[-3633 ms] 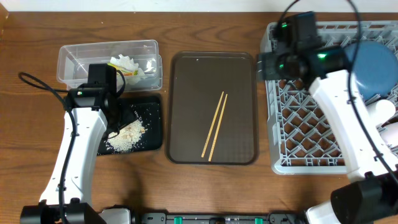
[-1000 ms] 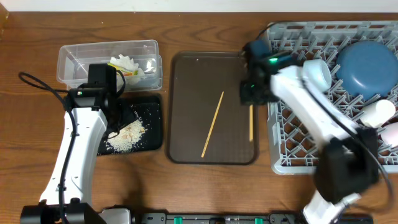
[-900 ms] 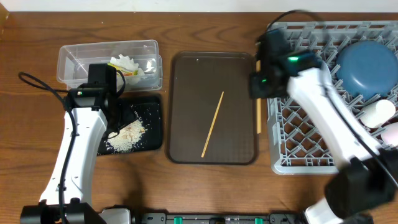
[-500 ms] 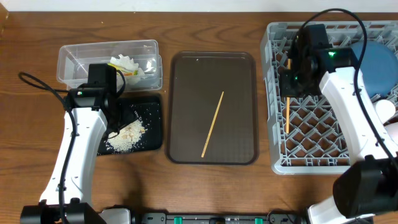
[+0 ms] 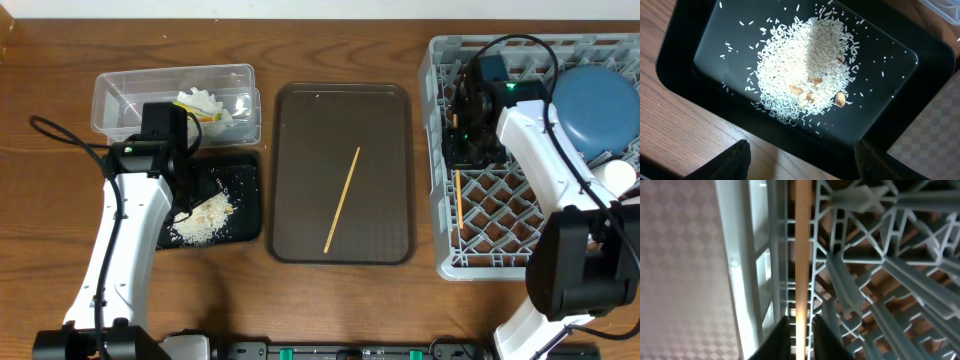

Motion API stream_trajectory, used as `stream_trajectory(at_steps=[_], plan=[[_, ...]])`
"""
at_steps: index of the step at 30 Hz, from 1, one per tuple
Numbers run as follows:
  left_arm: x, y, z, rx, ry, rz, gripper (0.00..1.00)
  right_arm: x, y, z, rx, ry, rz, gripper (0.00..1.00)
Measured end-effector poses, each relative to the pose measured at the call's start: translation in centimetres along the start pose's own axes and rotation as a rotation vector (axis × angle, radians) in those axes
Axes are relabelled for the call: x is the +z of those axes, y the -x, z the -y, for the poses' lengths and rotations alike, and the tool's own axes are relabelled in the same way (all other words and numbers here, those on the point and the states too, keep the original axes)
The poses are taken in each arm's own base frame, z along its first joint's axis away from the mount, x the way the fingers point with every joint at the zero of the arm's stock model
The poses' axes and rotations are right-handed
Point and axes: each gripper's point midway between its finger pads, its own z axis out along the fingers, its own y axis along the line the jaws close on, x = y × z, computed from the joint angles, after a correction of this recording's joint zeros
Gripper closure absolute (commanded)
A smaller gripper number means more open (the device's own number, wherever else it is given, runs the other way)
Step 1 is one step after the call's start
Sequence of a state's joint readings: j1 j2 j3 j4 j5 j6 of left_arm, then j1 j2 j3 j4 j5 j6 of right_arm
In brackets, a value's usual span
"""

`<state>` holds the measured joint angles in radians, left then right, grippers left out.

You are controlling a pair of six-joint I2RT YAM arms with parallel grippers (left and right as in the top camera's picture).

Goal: Sort waste into correct bins and load items into the dishwasher rack
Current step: 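Carry the chopstick to the rack and insert it upright, then reach the right gripper back and grasp the second chopstick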

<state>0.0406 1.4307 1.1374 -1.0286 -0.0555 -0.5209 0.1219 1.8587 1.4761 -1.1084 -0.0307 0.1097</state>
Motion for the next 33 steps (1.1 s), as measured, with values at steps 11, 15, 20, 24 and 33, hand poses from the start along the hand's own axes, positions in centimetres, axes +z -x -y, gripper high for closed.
stream_trajectory(at_steps=[11, 15, 20, 24, 33], plan=[[0.0, 0.0, 0.0, 0.0, 0.0, 0.0, 0.3, -1.9, 0.5, -0.2, -0.012, 0.012, 0.062, 0.66], [0.0, 0.0, 0.0, 0.0, 0.0, 0.0, 0.3, -5.3, 2.7, -1.8, -0.025, 0.1, 0.219, 0.62], [0.0, 0.0, 0.0, 0.0, 0.0, 0.0, 0.3, -9.6, 4.6, -6.1, -0.1, 0.265, 0.377, 0.52], [0.0, 0.0, 0.0, 0.0, 0.0, 0.0, 0.31, -9.0, 3.9, -10.7, -0.195, 0.337, 0.353, 0.51], [0.0, 0.0, 0.0, 0.0, 0.0, 0.0, 0.31, -1.2, 0.0, -18.7, -0.24, 0.297, 0.129, 0.51]])
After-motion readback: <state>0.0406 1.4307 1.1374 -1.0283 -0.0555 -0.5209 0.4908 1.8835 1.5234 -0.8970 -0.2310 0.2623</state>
